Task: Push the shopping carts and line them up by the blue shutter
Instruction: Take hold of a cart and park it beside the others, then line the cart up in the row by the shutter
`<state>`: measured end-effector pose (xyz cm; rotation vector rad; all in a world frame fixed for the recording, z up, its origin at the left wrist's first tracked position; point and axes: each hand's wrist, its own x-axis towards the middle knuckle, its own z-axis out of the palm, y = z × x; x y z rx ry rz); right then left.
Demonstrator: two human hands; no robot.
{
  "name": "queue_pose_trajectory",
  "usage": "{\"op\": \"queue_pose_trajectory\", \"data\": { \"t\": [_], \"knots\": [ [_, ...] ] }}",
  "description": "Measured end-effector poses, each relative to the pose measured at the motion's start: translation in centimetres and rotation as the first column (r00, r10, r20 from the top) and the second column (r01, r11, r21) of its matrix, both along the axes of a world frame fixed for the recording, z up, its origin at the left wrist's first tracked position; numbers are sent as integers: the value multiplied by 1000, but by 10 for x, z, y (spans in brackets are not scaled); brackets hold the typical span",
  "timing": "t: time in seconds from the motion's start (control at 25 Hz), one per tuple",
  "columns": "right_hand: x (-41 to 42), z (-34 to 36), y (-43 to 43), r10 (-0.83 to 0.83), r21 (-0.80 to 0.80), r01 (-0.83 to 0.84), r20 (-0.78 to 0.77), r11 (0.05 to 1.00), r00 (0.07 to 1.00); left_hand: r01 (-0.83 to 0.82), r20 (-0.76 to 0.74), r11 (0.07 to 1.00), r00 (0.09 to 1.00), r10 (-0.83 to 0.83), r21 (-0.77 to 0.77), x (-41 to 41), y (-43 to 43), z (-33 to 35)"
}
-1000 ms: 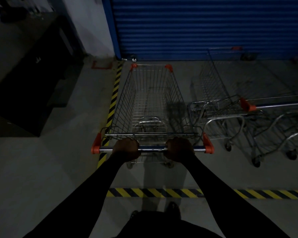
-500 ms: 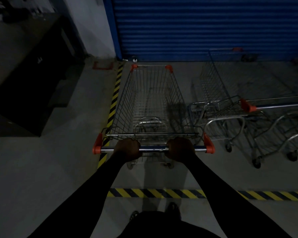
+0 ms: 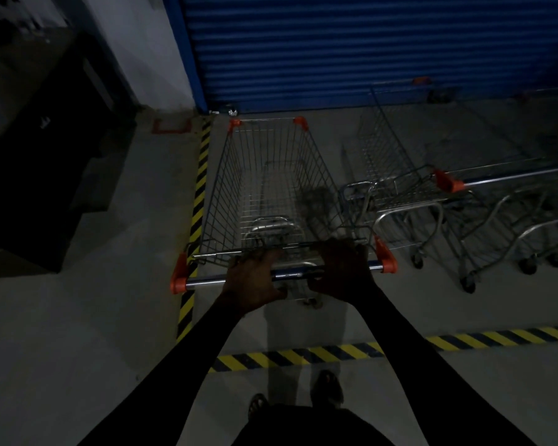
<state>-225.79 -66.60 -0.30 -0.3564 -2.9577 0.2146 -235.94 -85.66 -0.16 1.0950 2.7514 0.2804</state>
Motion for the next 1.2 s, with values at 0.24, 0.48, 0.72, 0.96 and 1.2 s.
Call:
{"op": "queue_pose_trajectory", "data": {
  "t": [0.24, 0.48, 0.72, 0.96, 1.2],
  "knots": [
    [35, 13, 27, -134, -69, 127, -106, 989, 985, 137, -12, 978, 991, -137, 157, 24, 53, 14],
    [76, 10, 121, -308, -122, 291, -165, 949, 937, 219, -62, 947, 976, -210, 233, 66, 157, 32],
    [125, -4, 263, -239, -98, 228, -118, 969, 964, 184, -45, 963, 983, -178, 198, 126, 313, 31],
    [167, -4, 420, -227, -24, 226, -61, 974, 972, 170, -62, 977, 985, -163, 130, 175, 450, 27],
    [155, -8, 506, -146, -1, 146, 60, 989, 987, 56, -158, 996, 987, -44, 72, 169, 530, 19]
  ]
}}
